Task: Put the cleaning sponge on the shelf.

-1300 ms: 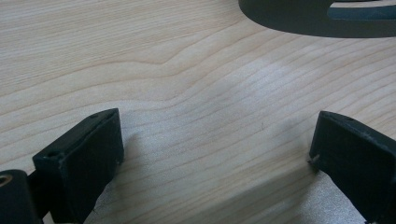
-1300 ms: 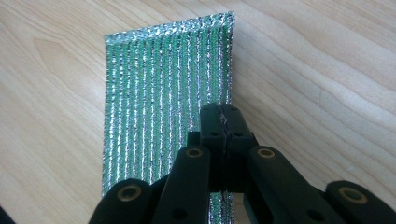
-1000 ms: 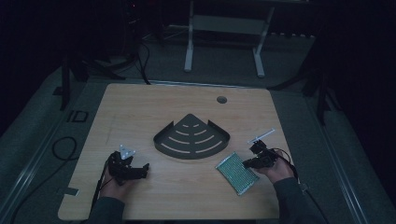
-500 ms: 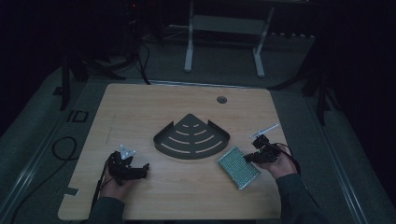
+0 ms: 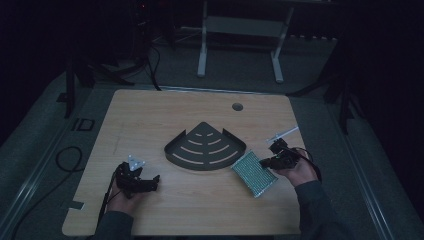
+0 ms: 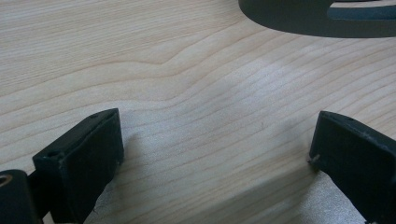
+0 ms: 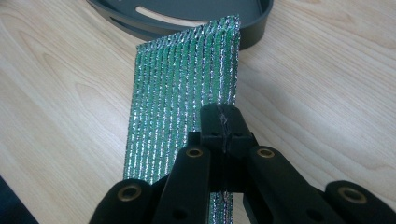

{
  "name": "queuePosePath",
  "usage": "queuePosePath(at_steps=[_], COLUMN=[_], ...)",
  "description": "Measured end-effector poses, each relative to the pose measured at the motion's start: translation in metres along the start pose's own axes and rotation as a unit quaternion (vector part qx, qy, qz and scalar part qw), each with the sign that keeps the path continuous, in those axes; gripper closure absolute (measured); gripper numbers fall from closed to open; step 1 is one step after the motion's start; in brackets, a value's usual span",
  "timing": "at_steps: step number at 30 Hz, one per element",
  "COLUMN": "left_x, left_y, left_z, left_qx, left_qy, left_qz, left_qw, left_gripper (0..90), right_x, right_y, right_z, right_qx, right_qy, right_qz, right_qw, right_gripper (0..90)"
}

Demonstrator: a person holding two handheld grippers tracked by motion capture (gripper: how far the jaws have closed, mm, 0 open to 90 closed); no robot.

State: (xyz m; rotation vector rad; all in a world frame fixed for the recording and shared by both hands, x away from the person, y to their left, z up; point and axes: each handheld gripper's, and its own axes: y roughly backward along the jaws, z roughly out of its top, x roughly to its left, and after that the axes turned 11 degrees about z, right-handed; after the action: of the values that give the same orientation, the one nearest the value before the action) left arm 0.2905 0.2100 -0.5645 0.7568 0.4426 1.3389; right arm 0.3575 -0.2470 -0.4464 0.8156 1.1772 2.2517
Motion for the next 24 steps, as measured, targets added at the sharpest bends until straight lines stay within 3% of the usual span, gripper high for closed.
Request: queuePosePath(at_steps=[24], left_x=[0.000], left_y=[0.000], left_z=[0.000], left_qx=[0.000], left_qy=[0.001], left_qz=[0.000], left_qw=[1.0000], left_gripper=[3.0], right_x=[0.001], right_y=[0.003], right_z=[0.034], right_qx=[-0.013], right_qy=[0.024], right_qz=[-0.007], right_qw=[0.9996], right_gripper=[89.5])
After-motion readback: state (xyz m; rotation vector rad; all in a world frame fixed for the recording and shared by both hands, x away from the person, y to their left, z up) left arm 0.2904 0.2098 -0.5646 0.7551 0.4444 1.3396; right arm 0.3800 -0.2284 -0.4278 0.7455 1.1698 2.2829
